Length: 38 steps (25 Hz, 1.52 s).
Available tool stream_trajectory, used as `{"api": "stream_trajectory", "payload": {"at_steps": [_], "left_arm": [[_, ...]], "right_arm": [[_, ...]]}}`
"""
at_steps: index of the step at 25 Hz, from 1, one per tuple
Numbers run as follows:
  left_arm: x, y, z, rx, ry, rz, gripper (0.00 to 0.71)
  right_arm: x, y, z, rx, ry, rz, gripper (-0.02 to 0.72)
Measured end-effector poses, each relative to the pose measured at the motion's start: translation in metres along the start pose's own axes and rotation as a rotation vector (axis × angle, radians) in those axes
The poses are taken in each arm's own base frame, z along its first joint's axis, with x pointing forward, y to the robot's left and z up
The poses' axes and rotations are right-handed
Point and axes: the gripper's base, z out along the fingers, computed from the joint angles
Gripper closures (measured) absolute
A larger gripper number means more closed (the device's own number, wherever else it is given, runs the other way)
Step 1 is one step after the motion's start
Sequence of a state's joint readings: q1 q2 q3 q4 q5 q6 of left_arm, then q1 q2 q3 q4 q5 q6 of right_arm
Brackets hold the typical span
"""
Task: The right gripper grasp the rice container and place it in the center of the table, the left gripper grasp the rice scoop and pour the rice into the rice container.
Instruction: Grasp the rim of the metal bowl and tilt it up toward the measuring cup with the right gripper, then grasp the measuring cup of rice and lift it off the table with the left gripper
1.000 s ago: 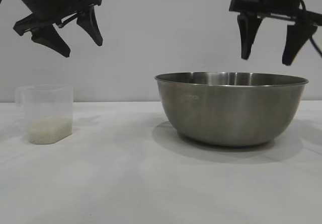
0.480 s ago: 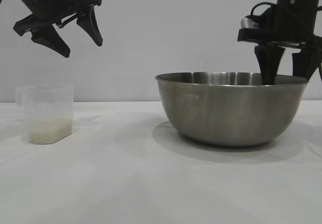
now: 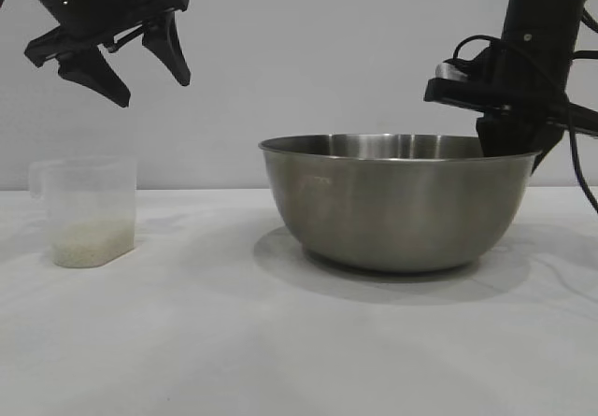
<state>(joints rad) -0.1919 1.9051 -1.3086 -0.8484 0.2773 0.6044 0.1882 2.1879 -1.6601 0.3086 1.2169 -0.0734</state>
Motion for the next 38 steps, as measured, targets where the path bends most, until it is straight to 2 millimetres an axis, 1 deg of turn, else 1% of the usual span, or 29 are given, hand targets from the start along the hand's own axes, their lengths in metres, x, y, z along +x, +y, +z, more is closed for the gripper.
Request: {"api": "stream_trajectory", "payload": {"at_steps": [3, 11, 13, 16, 17, 18, 19, 21, 24, 26, 28, 32, 34, 38], "left_arm": [[0.000, 0.000, 0.000, 0.000, 0.000, 0.000, 0.226], [0.000, 0.000, 0.000, 0.000, 0.000, 0.000, 0.226], [0.000, 0.000, 0.000, 0.000, 0.000, 0.000, 0.226], [0.000, 0.000, 0.000, 0.000, 0.000, 0.000, 0.226], [0.000, 0.000, 0.000, 0.000, 0.000, 0.000, 0.226], [0.000, 0.000, 0.000, 0.000, 0.000, 0.000, 0.226], [0.000, 0.000, 0.000, 0.000, 0.000, 0.000, 0.226], [0.000, 0.000, 0.000, 0.000, 0.000, 0.000, 0.226], [0.000, 0.000, 0.000, 0.000, 0.000, 0.000, 0.226], [0.000, 0.000, 0.000, 0.000, 0.000, 0.000, 0.226], [0.000, 0.000, 0.000, 0.000, 0.000, 0.000, 0.226], [0.000, 0.000, 0.000, 0.000, 0.000, 0.000, 0.226], [0.000, 0.000, 0.000, 0.000, 0.000, 0.000, 0.226], [0.000, 0.000, 0.000, 0.000, 0.000, 0.000, 0.226]], "right_arm": [[0.001, 0.010, 0.003, -0.002, 0.004, -0.022, 0.703], [0.009, 0.056, 0.017, -0.016, 0.032, -0.121, 0.703], [0.010, 0.062, 0.018, -0.019, 0.036, -0.133, 0.703], [0.010, 0.063, 0.019, -0.022, 0.036, -0.134, 0.703], [0.011, 0.063, 0.019, -0.024, 0.036, -0.133, 0.647], [0.010, 0.063, 0.018, -0.024, 0.035, -0.133, 0.647], [0.010, 0.064, 0.018, -0.024, 0.033, -0.134, 0.554], [0.007, 0.066, 0.013, -0.027, 0.016, -0.141, 0.411], [-0.002, 0.070, -0.003, -0.007, -0.047, -0.171, 0.225], [-0.008, 0.073, -0.018, 0.021, -0.101, -0.198, 0.159], [-0.010, 0.074, -0.034, 0.060, -0.150, -0.225, 0.166], [-0.002, 0.070, -0.071, 0.182, -0.231, -0.257, 0.166], [0.003, 0.063, -0.090, 0.222, -0.273, -0.250, 0.166], [0.016, 0.045, -0.134, 0.240, -0.367, -0.197, 0.166]]}}
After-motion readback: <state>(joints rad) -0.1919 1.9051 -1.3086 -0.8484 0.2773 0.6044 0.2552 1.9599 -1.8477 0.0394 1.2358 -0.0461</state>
